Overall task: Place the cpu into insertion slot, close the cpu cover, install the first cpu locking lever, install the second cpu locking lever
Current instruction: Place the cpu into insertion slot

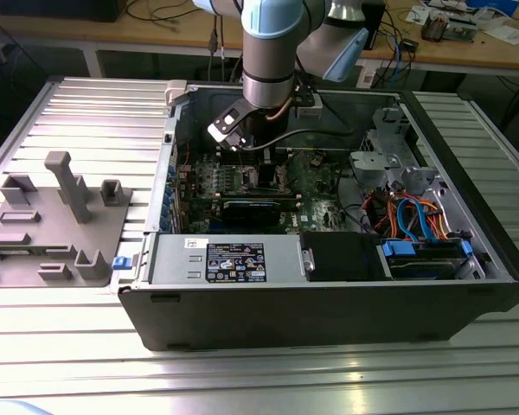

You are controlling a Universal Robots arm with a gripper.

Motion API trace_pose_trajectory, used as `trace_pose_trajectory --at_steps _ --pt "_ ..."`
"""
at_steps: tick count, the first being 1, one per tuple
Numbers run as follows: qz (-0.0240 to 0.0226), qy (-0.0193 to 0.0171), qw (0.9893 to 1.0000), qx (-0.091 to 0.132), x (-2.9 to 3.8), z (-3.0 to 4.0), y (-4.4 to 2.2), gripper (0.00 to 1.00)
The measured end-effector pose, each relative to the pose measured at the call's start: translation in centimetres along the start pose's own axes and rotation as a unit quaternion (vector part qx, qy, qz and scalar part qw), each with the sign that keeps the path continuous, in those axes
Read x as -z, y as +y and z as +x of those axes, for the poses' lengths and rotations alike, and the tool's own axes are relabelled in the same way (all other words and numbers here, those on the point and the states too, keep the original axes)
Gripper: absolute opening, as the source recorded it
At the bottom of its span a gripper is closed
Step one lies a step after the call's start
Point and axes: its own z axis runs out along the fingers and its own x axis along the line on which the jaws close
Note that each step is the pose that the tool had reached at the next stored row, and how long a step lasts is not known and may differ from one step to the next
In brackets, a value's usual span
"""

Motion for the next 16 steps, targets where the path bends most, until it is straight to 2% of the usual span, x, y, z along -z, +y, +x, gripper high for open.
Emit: trace_pose_trajectory --at_steps 16 --pt "0.0000 0.0000 1.0000 0.000 -0.02 0.00 0.00 0.54"
